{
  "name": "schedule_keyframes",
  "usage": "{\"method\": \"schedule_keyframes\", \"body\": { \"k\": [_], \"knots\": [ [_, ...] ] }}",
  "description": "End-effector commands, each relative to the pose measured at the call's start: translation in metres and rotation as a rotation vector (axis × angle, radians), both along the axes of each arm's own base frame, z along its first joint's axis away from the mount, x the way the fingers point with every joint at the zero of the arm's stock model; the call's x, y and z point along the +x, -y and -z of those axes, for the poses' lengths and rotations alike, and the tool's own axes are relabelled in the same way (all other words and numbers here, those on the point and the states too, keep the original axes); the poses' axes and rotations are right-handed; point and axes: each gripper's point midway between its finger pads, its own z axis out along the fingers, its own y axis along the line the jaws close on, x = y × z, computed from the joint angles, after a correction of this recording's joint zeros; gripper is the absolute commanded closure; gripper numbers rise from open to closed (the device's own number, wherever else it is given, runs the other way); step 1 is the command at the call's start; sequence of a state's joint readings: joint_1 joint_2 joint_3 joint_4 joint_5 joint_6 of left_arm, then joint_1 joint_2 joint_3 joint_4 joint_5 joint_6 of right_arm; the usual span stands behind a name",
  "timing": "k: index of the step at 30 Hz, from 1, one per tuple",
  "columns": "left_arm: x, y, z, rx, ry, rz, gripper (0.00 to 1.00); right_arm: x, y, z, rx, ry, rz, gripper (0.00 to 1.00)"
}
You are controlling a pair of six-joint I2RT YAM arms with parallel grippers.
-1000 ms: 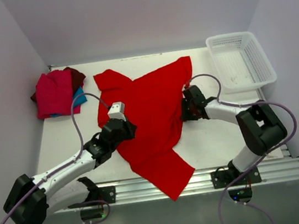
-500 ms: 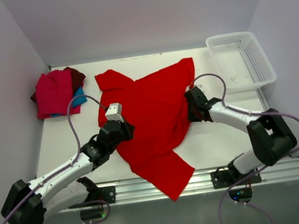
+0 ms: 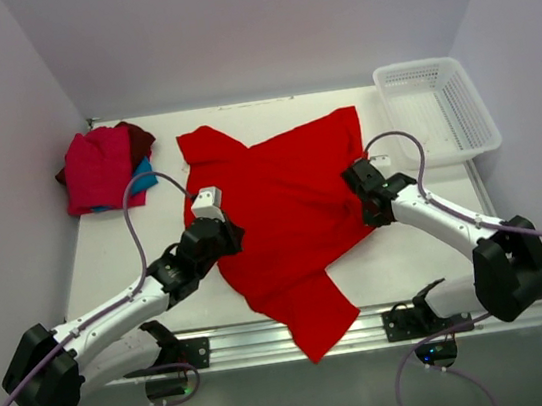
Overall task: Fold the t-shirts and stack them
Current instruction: Flatten the tshirt out
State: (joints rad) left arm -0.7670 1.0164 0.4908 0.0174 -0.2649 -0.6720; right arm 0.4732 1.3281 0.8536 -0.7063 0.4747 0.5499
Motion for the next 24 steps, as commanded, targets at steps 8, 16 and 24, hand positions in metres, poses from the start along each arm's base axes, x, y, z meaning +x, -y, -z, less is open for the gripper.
{"method": "schedule_keyframes", "body": {
  "k": [8, 16, 24],
  "knots": [
    [0.002, 0.002, -0.008, -0.016, 0.017, -0.005, 1.0, -0.026, 0.037, -0.037, -0.217, -0.046, 0.094, 1.0],
    [0.003, 0.013, -0.007, -0.021, 0.01, 0.038, 1.0, -0.028, 0.03, -0.059, -0.194, -0.015, 0.088, 0.38],
    [-0.014, 0.044, 0.023, -0.086, -0.076, 0.191, 1.0, -0.012, 0.009, -0.069, -0.082, 0.072, 0.06, 0.67]
  ]
}}
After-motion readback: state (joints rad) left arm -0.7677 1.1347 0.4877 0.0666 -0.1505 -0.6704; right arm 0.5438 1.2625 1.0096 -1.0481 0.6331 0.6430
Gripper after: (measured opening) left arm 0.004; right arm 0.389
